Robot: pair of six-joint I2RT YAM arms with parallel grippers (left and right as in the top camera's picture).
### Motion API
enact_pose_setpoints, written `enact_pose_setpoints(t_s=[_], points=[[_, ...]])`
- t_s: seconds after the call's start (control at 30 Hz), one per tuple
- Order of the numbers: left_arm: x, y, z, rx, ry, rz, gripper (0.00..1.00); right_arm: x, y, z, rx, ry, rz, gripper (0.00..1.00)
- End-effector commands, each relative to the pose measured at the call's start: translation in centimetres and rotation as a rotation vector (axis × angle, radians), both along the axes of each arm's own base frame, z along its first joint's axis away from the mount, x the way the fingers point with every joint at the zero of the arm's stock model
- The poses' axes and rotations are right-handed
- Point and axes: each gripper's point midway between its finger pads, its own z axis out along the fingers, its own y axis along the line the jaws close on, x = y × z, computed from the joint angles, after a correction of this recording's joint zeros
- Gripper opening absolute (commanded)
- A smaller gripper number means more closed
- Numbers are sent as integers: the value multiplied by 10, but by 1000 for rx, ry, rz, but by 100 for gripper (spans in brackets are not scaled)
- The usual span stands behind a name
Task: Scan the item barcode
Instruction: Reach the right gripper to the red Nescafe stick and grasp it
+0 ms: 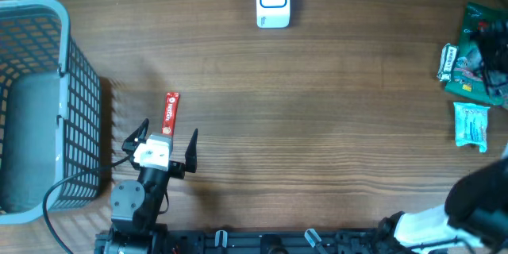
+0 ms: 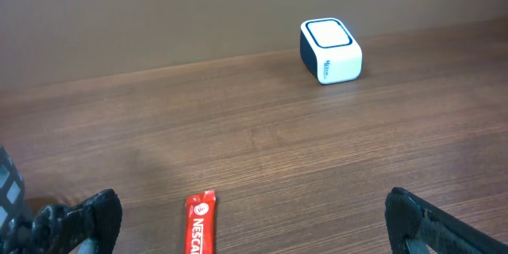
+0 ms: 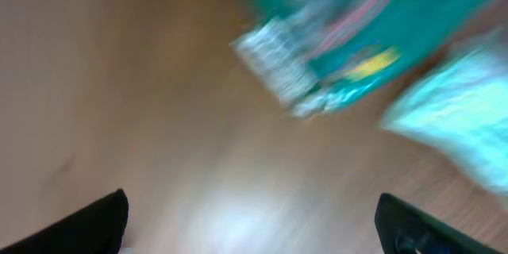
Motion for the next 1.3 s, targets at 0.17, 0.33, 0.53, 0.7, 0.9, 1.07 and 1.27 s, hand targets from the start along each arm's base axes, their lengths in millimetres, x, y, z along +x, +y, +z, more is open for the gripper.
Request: enact_pose_setpoints(t_s=[0.17,0.33,0.53,0.7,0.9,1.07,1.27], points=[[0,-1,-1,10,-4,-10,100,45,247,-7,54,-164,839,15],[0,-1,-1,10,-4,-10,100,53,367,-65,-84,-120,1055,4],[0,-1,-1,10,-4,-10,100,29,519,-82,209,-433,1496,5],[0,-1,-1,10,-4,-10,100,-24,595,-84,467,-701,1819,4],[0,-1,-1,10,-4,-10,100,-56,631,-87,464,-778,1920,4],[0,-1,-1,10,-4,-10,100,-67,651,-96,379,-764,1919,4],[0,-1,-1,10,-4,-10,100,-62,664,-103,265,-765,1866,4]])
